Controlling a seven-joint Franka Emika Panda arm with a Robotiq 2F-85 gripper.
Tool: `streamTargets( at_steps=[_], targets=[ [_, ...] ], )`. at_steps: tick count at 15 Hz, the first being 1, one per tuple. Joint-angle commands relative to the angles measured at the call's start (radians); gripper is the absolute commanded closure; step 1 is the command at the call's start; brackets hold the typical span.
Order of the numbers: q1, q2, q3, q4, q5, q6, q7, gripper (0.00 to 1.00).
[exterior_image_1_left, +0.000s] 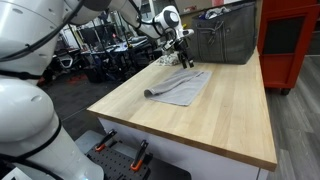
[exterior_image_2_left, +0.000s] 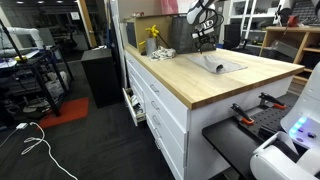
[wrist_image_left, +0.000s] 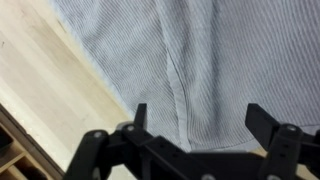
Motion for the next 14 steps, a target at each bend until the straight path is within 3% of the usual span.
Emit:
streamTargets(
  at_steps=[1, 8, 10, 14],
  targets=[
    [-0.040, -0.140, 0.034, -0.193, 0.061, 0.052, -0.135, 0.00],
    [-0.068, -0.202, 0.032, -0.306, 0.115, 0.077, -0.271, 0.00],
    [-0.053, -0.149, 0.018, -0.244, 0.096, 0.048, -0.236, 0.00],
    [-0.054, -0.154, 0.018, -0.255, 0.096, 0.048, -0.236, 0.00]
  ],
)
